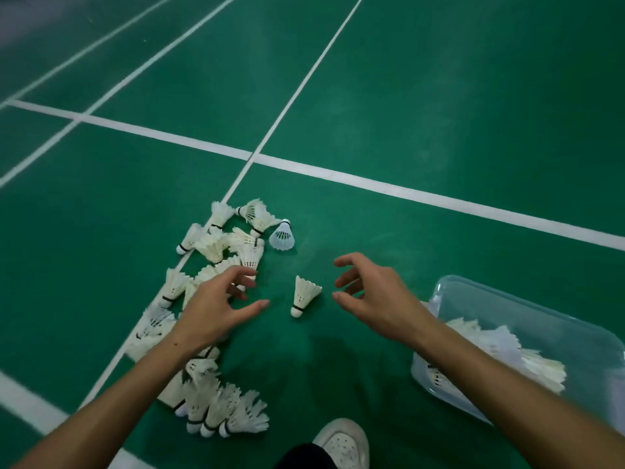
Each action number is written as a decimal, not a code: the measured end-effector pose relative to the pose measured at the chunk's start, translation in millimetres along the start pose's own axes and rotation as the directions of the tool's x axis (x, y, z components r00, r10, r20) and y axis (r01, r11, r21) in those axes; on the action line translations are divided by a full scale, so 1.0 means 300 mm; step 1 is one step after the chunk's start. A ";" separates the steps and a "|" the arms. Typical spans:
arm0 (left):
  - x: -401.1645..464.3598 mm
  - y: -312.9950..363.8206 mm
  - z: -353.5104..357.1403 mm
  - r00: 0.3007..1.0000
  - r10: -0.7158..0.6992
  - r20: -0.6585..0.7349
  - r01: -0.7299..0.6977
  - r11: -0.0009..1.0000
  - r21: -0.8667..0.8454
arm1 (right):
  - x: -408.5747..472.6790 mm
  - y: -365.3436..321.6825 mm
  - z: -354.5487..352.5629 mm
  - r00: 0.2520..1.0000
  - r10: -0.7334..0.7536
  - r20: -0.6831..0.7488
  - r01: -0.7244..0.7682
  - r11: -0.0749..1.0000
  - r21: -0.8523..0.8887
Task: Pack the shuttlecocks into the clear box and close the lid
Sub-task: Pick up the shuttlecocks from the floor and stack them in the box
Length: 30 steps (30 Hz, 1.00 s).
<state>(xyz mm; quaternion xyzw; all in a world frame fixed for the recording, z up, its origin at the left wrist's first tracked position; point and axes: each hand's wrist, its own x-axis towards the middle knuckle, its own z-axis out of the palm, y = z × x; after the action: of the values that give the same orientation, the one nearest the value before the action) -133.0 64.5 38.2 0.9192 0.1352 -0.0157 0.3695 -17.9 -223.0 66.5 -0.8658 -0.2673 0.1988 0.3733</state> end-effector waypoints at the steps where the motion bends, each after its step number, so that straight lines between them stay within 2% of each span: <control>1: -0.004 -0.037 -0.021 1.000 -0.019 -0.002 0.019 1.000 0.020 | 0.025 -0.006 0.029 1.000 -0.008 0.014 0.008 1.000 -0.015; 5: 0.010 -0.133 -0.077 0.998 -0.060 -0.026 0.061 0.996 0.072 | 0.111 -0.008 0.135 0.998 -0.011 0.056 0.013 0.999 -0.039; 10: 0.102 -0.175 -0.089 0.996 -0.007 -0.092 0.026 0.979 0.201 | 0.209 0.005 0.238 0.996 0.008 0.092 0.003 0.993 -0.119; 17: 0.276 -0.207 -0.023 0.999 -0.018 -0.049 0.034 0.936 0.351 | 0.273 0.041 0.317 0.990 0.070 0.126 -0.033 0.961 -0.275; 21: 0.336 -0.210 0.024 0.999 -0.013 -0.042 0.031 0.877 0.480 | 0.289 0.080 0.328 0.985 0.120 0.122 -0.077 0.947 -0.311; 26: 0.349 -0.259 0.073 0.990 -0.137 0.043 0.108 0.908 0.405 | 0.279 0.094 0.332 0.983 0.124 0.137 -0.074 0.944 -0.321; 30: 0.350 -0.280 0.103 0.989 -0.131 0.063 0.111 0.963 0.245 | 0.262 0.096 0.312 0.983 0.114 0.147 -0.073 0.964 -0.255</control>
<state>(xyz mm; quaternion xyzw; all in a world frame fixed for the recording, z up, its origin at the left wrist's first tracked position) -51.6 126.3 -54.3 0.9459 0.1736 -0.0908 0.2586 1.4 -141.1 -26.8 -0.8985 -0.2780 0.2504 0.2295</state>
